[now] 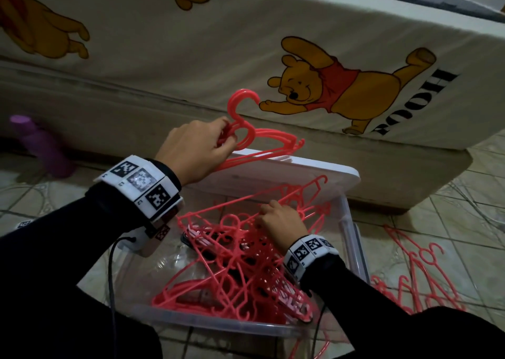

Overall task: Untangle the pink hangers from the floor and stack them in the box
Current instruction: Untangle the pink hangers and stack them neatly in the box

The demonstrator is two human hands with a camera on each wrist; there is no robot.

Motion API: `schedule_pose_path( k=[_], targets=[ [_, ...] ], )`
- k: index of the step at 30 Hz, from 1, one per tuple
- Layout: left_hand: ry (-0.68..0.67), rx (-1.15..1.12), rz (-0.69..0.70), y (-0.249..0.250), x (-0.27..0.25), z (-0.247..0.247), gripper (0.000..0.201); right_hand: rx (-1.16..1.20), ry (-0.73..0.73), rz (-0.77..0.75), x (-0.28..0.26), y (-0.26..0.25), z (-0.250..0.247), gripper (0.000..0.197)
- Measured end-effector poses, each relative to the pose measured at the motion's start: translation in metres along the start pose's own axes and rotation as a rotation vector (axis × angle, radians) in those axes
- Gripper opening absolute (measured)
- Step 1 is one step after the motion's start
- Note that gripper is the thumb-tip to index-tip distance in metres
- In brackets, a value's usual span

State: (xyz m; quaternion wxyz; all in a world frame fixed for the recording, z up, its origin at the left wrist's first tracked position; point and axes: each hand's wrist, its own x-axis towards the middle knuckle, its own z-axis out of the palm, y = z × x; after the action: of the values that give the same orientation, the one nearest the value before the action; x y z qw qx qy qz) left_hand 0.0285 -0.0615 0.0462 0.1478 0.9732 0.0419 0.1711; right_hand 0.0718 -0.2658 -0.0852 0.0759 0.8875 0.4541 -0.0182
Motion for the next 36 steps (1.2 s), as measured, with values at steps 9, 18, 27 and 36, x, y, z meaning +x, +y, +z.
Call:
schedule_pose_path(
  k=[9, 18, 27, 36],
  targets=[
    [0.042, -0.058, -0.059, -0.007, 0.005, -0.003, 0.035, 0.093, 0.216, 0.110, -0.002, 0.016, -0.042, 0.024],
    [0.003, -0.049, -0.055, -0.006, 0.002, -0.002, 0.030, -0.105, 0.271, -0.003, -0.012, 0.004, -0.043, 0.012],
    [-0.031, -0.102, -0.091, -0.006, 0.004, -0.001, 0.028, 0.581, 0.077, 0.105, -0.014, 0.023, -0.070, 0.016],
    [-0.052, -0.119, -0.083, -0.005, 0.004, 0.003, 0.029, 0.944, 0.090, 0.235, -0.022, 0.042, -0.101, 0.020]
  ],
)
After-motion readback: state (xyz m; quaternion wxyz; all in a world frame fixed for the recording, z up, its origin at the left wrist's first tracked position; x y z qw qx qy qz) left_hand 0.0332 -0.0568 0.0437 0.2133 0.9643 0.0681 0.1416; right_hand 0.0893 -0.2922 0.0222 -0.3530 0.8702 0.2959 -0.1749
